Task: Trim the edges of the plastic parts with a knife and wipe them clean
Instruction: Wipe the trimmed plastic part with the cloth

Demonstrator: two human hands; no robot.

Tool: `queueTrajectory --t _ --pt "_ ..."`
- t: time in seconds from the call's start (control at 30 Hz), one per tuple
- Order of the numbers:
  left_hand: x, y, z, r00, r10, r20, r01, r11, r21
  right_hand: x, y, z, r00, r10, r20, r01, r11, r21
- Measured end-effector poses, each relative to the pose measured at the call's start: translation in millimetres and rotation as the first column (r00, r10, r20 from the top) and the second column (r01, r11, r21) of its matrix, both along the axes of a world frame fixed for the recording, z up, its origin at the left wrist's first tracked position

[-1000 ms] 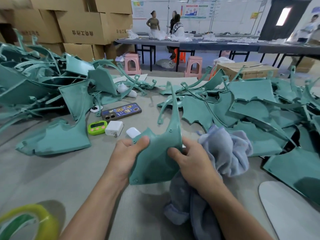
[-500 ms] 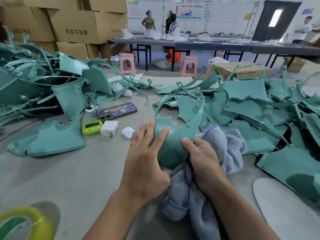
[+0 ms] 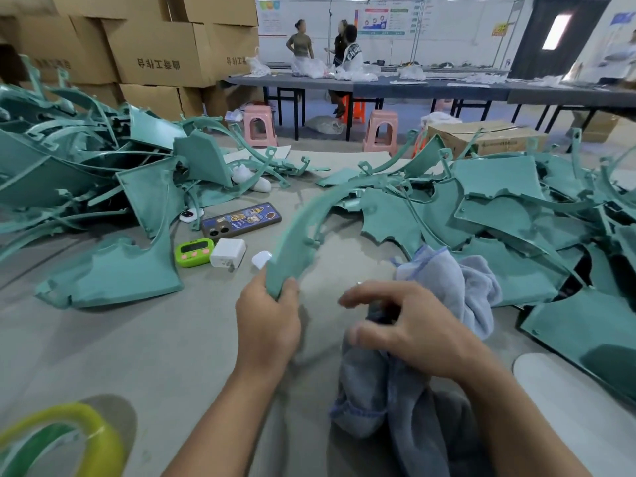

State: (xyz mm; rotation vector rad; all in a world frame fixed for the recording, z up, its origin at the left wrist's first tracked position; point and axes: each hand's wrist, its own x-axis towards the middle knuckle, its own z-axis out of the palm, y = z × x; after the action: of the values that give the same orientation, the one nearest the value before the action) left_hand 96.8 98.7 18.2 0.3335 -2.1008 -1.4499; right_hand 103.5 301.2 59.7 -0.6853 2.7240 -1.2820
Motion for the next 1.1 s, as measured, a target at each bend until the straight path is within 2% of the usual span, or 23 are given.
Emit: queueTrajectory --t 0.07,0.1,0.13,0.2,0.27,0.33,0.37,0.43,0.5,0.6,0.67,0.77,0.87,0.97,1.1 --pt "-6 -2 -2 0.999 0.024 0.046 -0.031 0.984 0.174 3 6 1 0.992 0.122 0.020 -0.121 0.929 0.349" --pt "-8 -1 -2 0.999 0.004 0.049 -0.017 0.964 0.265 3 7 0 0.990 0.142 0.006 -0.131 0.892 0.434" --pt "-8 0 1 0.999 -0.026 0.043 0.009 0.934 0.357 3 5 0 0.990 0.135 -0.026 -0.110 0.892 0.439" --pt "-8 2 1 0.996 -0.085 0.027 0.064 0.889 0.453 1 -2 -1 0.994 0.053 -0.091 -0.027 0.964 0.263" --pt "-9 2 -2 0.989 -0.146 0.030 0.120 0.900 0.420 -2 -10 -2 0.982 -0.133 -0.134 0.124 0.990 -0.074" --pt "-6 7 -2 0.967 -0.252 -0.027 0.244 0.896 0.371 -6 -19 0 0.910 -0.362 -0.204 0.273 0.891 -0.363" --pt "-4 11 -2 0.944 -0.321 -0.074 0.327 0.886 0.328 -8 -26 1 0.870 -0.427 -0.247 0.307 0.860 -0.407" --pt "2 21 -1 0.904 -0.408 -0.129 0.428 0.872 0.237 -13 -44 2 0.858 -0.415 -0.303 0.295 0.880 -0.371" --pt "7 26 -2 0.906 -0.402 -0.132 0.423 0.859 0.288 -16 -60 -2 0.867 -0.342 -0.362 0.243 0.925 -0.292" --pt "7 23 2 0.921 -0.379 -0.096 0.388 0.855 0.343 -27 -70 -3 0.776 -0.362 -0.517 0.294 0.932 -0.210" --pt "7 20 6 0.922 -0.380 -0.080 0.383 0.858 0.341 -39 -71 4 0.711 -0.425 -0.559 0.376 0.903 -0.209" --pt "7 17 10 0.906 -0.406 -0.121 0.421 0.826 0.375 -56 -68 14 0.670 -0.478 -0.568 0.458 0.868 -0.189" --pt "2 13 6 0.920 -0.382 -0.091 0.390 0.860 0.329 -73 -58 18 0.657 -0.489 -0.574 0.531 0.841 -0.109" --pt "1 8 0 0.931 -0.361 -0.059 0.362 0.889 0.281 -94 -40 23 0.621 -0.571 -0.537 0.617 0.779 -0.114" --pt "1 1 2 0.945 -0.313 -0.095 0.327 0.919 0.222 -117 1 24 0.565 -0.658 -0.498 0.717 0.690 -0.097"
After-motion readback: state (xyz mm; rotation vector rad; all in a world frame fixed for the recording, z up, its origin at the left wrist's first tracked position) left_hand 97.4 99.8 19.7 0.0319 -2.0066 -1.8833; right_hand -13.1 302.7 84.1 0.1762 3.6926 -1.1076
